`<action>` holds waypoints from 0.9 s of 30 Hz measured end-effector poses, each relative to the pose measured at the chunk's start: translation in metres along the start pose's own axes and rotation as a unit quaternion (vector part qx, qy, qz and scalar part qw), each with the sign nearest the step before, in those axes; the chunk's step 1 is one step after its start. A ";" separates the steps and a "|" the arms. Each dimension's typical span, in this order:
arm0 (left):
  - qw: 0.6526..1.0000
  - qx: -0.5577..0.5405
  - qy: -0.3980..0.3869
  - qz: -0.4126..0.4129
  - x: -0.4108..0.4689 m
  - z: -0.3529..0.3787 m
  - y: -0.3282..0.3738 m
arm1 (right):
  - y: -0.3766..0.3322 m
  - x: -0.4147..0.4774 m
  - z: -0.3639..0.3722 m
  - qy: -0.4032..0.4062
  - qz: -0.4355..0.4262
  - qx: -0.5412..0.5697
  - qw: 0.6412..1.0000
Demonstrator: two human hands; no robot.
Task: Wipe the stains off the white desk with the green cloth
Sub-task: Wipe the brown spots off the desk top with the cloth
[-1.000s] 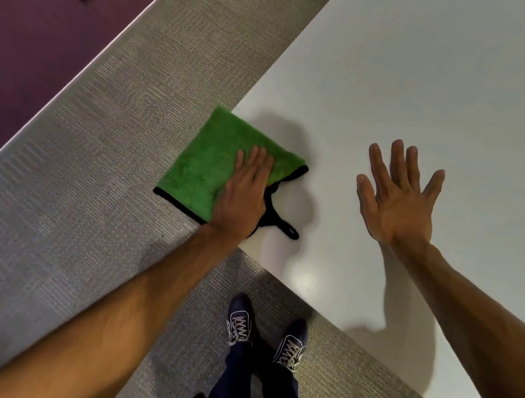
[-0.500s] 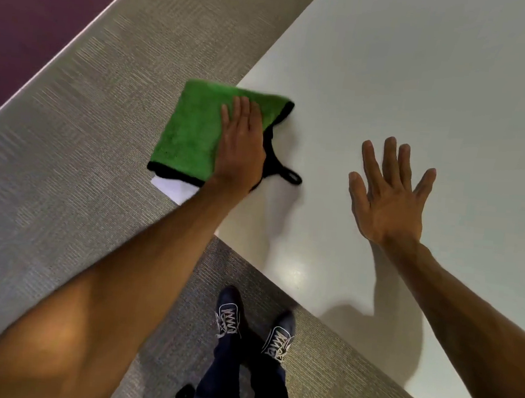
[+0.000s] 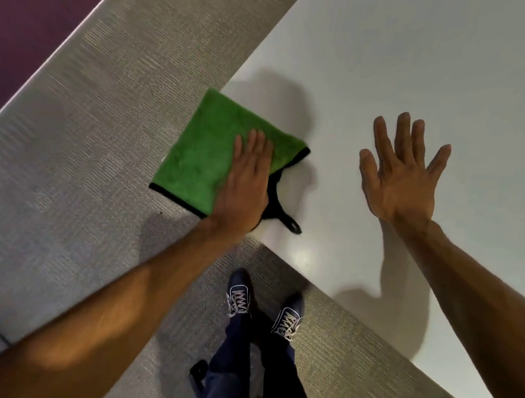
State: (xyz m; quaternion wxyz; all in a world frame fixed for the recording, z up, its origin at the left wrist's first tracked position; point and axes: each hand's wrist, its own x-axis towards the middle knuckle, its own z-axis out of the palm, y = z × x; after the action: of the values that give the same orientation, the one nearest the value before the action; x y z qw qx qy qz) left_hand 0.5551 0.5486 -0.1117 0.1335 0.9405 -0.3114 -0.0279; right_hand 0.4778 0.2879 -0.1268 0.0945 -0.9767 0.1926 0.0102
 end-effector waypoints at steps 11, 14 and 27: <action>0.999 0.044 -0.029 0.010 0.038 0.012 -0.009 | 0.001 0.002 0.000 -0.001 0.006 -0.040 0.999; 0.999 0.049 -0.012 -0.014 0.088 0.009 -0.013 | 0.000 0.002 0.001 -0.001 0.004 -0.035 0.999; 0.993 0.078 -0.060 0.068 0.054 0.013 0.000 | -0.006 0.001 -0.005 -0.012 0.014 -0.014 1.000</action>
State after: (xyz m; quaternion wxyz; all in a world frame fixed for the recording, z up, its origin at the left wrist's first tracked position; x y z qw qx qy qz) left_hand 0.5969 0.5138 -0.1222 0.0426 0.9212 -0.3833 -0.0506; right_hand 0.4808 0.2918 -0.1208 0.0834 -0.9749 0.2047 0.0259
